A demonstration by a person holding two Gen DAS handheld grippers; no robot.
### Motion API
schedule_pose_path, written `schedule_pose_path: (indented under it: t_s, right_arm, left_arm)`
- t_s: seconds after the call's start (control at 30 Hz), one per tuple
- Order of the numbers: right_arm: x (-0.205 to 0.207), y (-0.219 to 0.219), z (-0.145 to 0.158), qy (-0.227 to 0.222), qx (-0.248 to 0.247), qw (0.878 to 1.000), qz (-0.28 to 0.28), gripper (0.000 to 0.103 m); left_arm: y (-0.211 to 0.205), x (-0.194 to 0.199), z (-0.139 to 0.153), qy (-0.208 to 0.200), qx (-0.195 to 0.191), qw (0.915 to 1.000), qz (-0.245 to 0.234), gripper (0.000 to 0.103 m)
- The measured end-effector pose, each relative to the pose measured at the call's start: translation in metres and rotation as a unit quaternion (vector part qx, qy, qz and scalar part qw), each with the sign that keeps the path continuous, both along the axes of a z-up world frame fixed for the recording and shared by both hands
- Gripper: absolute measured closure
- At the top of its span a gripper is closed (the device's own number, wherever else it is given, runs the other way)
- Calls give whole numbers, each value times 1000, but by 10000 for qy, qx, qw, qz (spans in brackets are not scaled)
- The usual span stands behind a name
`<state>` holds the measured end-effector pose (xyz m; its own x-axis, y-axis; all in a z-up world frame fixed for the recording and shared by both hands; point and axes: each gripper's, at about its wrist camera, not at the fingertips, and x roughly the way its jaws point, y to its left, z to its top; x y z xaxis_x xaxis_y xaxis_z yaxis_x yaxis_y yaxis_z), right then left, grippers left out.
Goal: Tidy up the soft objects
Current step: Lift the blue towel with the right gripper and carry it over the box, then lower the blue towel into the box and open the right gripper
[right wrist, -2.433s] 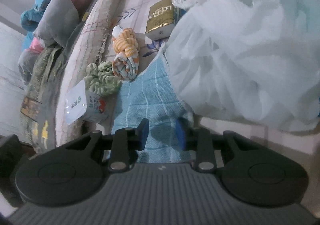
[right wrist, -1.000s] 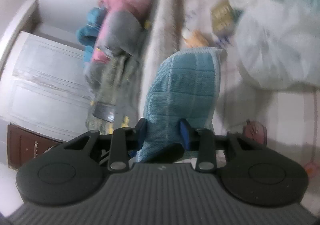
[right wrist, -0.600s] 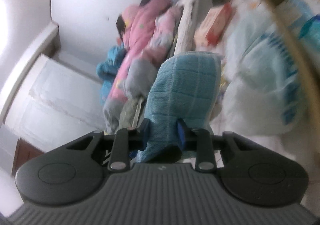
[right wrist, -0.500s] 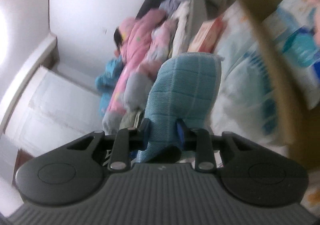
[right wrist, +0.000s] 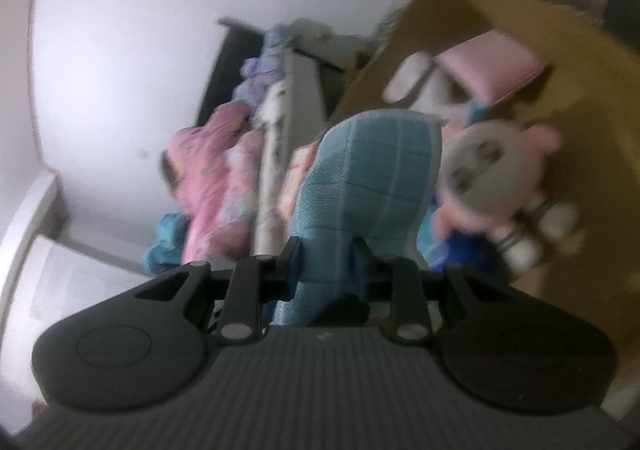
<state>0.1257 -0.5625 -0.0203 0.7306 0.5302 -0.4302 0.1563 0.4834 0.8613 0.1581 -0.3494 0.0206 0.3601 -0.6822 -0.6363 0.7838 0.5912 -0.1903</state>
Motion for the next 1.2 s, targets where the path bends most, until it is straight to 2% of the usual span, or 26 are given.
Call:
schedule_pose_path:
  t_s: [0.23,0.3,0.37,0.6,0.73,0.9,0.93,1.0,1.07,1.13,1.2]
  right_arm:
    - [31,-34,-17,533,-637,9963,-212,79]
    - [37,-37,-18,650,-944,9931,-241,80]
    - [41,-34,-16,767,-1361,9874,-263,81]
    - [50,-22,-13,1008,-2550,9612,-282,83]
    - [52,-11,-9,1119,-3292,9372,-283,83]
    - [59,1,-14,1347,-4114,9010,-271,83]
    - [61,5,-17,1430,-4298,8912,-240,83]
    - [65,14,-25,1571,-4784,8638,-194,83]
    - [66,22,-27,1567,-5159,8420,-190,83]
    - [65,28,-23,1480,-5318,8336,-190,82]
    - [62,30,-15,1381,-5324,8348,-241,81]
  left_arm:
    - [-33,28,-27,530,131,9985,-87,61]
    - [-35,33,-33,611,188,9979,-55,56]
    - [-29,30,-34,595,223,9980,-38,50]
    - [1,31,-22,555,439,9973,179,49]
    - [34,28,-4,419,413,9976,378,48]
    - [82,20,15,335,289,9968,671,47]
    - [92,18,17,329,258,9965,730,46]
    - [110,13,22,331,201,9957,847,46]
    - [127,8,26,344,128,9950,932,46]
    - [144,2,29,333,57,9940,1038,45]
    - [158,-3,32,285,13,9928,1160,45]
